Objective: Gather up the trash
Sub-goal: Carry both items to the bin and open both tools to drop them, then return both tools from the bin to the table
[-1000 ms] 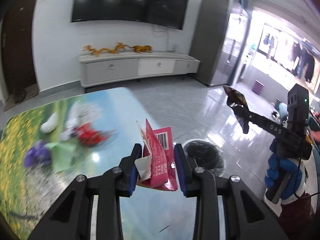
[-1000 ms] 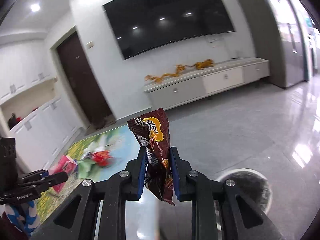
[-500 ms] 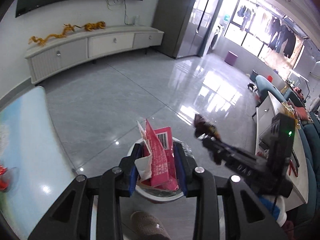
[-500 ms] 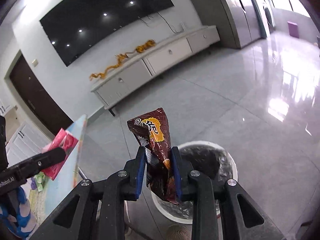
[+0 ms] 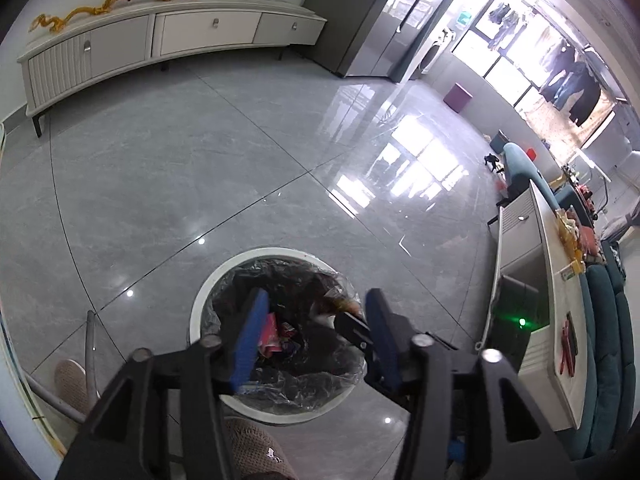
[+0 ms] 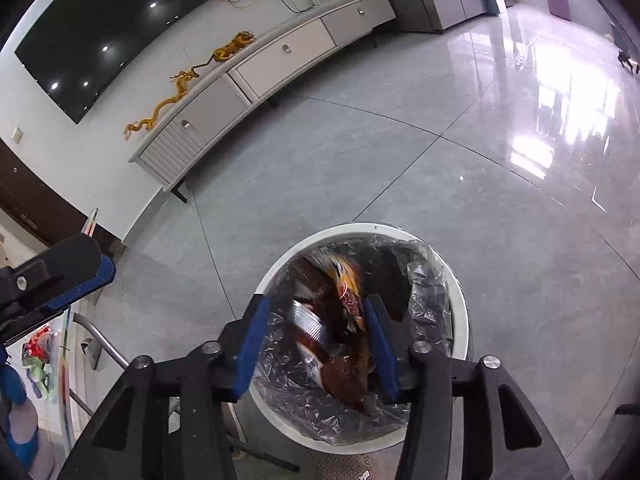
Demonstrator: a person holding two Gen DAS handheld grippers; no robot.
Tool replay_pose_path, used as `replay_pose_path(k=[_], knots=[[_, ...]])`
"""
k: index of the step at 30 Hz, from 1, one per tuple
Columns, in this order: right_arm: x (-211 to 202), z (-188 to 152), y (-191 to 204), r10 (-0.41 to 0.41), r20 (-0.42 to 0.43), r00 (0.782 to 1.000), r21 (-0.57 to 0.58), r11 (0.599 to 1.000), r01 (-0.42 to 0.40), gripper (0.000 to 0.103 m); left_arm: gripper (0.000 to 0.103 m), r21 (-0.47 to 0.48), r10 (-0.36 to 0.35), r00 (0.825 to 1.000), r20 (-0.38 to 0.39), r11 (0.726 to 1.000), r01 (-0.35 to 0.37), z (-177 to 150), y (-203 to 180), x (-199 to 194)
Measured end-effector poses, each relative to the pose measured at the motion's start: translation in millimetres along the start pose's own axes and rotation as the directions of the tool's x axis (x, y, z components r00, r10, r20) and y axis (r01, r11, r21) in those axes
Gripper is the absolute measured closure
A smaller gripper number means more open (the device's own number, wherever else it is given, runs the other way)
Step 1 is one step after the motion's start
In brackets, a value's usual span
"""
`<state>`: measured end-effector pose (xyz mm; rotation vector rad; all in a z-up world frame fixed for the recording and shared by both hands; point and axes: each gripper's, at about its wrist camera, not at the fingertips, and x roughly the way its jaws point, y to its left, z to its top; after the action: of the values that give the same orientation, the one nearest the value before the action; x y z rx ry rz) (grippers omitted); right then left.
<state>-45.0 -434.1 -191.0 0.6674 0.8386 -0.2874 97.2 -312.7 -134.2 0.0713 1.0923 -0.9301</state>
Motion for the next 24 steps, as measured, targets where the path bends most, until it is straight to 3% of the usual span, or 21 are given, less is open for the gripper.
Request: replay_pose_path(k=[4, 8, 13, 17, 21, 24], knots=[[-5.1, 0.6, -1.5, -0.015, 0.01, 1.0, -0.003, 1.0, 0.015, 0.046, 0.05, -0.019, 0.01, 1.0, 0.01, 1.0, -0.01, -0.3, 1.2, -3.2], [-15.1, 4.7, -1.3, -0.024, 0.041, 0.999, 0.013, 1.0, 0.024, 0.044, 0.05, -0.014, 0.059, 0.996, 0.067, 0.998, -0.058, -1.7, -0.8, -23.1], [-33.0, 10.3, 14.5, -0.033, 0.091, 0.995, -0.009, 0.999, 0.034, 0.041, 0.05, -0.042, 0.146, 0.974, 0.174, 0.989, -0.141, -6.8, 4.5, -60.7], [-54.3, 15.9, 45.1, -0.031, 0.152, 0.988, -0.067, 0.997, 0.042, 0.038, 0.05, -0.086, 0.229, 0.933, 0.277, 0.973, -0.214, -13.6, 14.0, -101.6], [-79.9, 19.4, 83.2, -0.014, 0.218, 0.976, -0.144, 0.989, 0.046, 0.034, 0.05, -0.146, 0.335, 0.857, 0.391, 0.942, -0.302, -25.6, 25.6, -154.7], [-98.1, 18.7, 110.0, 0.016, 0.262, 0.965, -0.188, 0.982, 0.035, 0.033, 0.05, -0.192, 0.385, 0.812, 0.439, 0.923, -0.334, -37.9, 34.0, -189.7]])
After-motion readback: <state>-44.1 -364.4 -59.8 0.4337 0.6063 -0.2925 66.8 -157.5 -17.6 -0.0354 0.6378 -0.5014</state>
